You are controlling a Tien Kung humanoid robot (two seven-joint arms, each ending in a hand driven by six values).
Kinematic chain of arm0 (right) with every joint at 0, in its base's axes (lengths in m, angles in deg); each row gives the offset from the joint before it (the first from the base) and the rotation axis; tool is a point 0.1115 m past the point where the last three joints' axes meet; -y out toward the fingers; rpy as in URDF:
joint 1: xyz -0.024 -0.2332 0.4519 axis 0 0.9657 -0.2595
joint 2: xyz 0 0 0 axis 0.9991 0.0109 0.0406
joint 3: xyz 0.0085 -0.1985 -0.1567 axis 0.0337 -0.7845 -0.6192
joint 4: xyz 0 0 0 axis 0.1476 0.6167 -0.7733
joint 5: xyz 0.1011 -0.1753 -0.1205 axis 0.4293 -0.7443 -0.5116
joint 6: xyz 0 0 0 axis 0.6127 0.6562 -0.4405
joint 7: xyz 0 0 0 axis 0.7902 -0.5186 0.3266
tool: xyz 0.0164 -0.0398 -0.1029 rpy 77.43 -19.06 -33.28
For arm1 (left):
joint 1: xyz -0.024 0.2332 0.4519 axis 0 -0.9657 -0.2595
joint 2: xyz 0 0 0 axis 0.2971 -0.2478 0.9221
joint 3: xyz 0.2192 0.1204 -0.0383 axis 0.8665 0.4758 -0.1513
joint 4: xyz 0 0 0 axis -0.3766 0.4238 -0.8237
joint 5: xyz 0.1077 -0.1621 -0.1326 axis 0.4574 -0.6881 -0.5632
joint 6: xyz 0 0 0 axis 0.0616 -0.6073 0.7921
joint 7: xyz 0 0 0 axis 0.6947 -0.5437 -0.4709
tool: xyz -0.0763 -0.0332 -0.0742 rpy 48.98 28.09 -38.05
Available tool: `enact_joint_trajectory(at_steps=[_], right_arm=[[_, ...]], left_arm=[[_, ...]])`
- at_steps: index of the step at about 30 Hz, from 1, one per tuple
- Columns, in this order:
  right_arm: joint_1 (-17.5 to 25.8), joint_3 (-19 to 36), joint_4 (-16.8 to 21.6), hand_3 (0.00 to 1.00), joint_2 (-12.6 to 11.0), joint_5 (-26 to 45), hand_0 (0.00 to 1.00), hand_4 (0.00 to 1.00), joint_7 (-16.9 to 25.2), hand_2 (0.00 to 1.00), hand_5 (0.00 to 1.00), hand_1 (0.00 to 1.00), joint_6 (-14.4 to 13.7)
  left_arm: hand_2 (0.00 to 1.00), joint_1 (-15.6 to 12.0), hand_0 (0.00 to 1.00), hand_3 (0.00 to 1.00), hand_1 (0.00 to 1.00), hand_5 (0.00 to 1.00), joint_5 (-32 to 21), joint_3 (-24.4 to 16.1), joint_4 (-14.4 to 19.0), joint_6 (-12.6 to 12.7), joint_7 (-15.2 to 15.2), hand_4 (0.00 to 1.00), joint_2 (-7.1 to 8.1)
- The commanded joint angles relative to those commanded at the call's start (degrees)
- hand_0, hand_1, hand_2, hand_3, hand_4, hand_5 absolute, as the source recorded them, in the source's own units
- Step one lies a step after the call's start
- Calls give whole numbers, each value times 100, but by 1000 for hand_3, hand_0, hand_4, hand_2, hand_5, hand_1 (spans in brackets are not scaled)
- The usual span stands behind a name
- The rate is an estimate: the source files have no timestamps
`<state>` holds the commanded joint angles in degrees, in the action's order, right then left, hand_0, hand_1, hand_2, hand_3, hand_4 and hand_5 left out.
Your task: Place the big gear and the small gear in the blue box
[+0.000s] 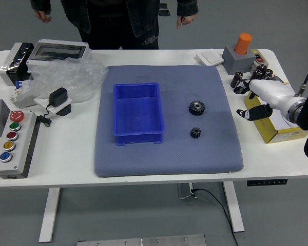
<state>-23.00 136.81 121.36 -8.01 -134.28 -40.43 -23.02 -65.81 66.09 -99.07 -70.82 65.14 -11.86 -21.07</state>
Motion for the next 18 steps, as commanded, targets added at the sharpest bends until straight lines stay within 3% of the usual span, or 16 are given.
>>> enact_joint_trajectory(at_steps=[11, 18], right_arm=[[296, 679, 118, 769, 92, -149, 660, 727, 30, 722, 221, 619, -1], [244, 482, 96, 765, 176, -115, 660, 728, -4, 719, 226, 620, 13]], left_arm=[[692, 2, 729, 693, 679, 19, -6, 34, 0, 12, -13, 432, 11], [693, 1, 729, 695, 679, 19, -12, 19, 0, 10, -10, 431, 3]])
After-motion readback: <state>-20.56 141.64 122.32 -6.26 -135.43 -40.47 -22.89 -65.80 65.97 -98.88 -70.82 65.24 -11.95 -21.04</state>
